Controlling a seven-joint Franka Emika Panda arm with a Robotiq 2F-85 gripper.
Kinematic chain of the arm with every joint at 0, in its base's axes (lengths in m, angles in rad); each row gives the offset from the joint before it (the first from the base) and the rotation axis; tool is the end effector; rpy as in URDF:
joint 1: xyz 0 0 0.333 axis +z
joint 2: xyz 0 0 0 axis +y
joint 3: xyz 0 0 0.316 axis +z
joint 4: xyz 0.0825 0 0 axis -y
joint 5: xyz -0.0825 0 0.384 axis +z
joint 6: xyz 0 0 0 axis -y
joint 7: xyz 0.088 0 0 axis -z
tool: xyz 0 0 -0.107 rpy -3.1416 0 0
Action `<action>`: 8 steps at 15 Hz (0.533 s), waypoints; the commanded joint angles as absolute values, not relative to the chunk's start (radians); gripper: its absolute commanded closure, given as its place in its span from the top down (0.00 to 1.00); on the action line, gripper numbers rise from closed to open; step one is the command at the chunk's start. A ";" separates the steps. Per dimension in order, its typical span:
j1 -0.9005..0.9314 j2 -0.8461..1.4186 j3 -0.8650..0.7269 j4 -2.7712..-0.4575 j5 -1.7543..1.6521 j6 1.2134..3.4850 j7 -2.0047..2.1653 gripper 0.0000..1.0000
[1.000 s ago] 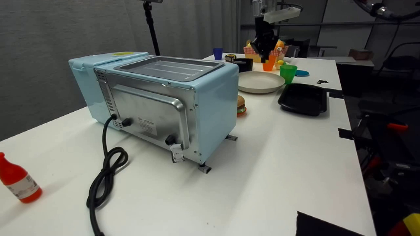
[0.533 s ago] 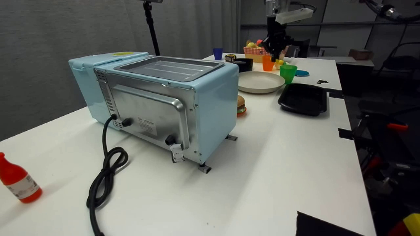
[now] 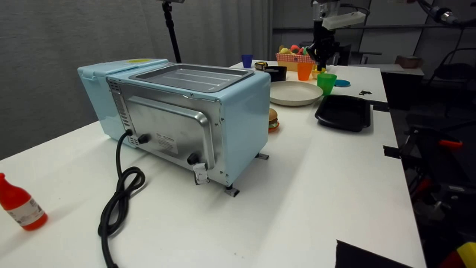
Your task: Remove the chip from the plate and put it in the green cup.
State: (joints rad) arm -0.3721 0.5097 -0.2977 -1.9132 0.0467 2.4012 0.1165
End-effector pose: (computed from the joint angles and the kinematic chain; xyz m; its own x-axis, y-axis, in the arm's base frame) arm 0.4987 -0.3831 0.2378 0.7079 -0.7061 0.0146 -0.7030 -0.7025 0.1109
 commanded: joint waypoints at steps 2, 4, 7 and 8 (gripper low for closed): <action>-0.406 0.489 -0.297 -1.943 0.078 2.445 0.085 0.04; -0.417 0.490 -0.298 -1.941 0.085 2.451 0.085 0.04; -0.432 0.493 -0.301 -1.938 0.097 2.455 0.085 0.04; -0.435 0.495 -0.302 -1.937 0.098 2.456 0.084 0.04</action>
State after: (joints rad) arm -0.4186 0.5098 -0.3012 -1.9186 0.0722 2.4256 0.1148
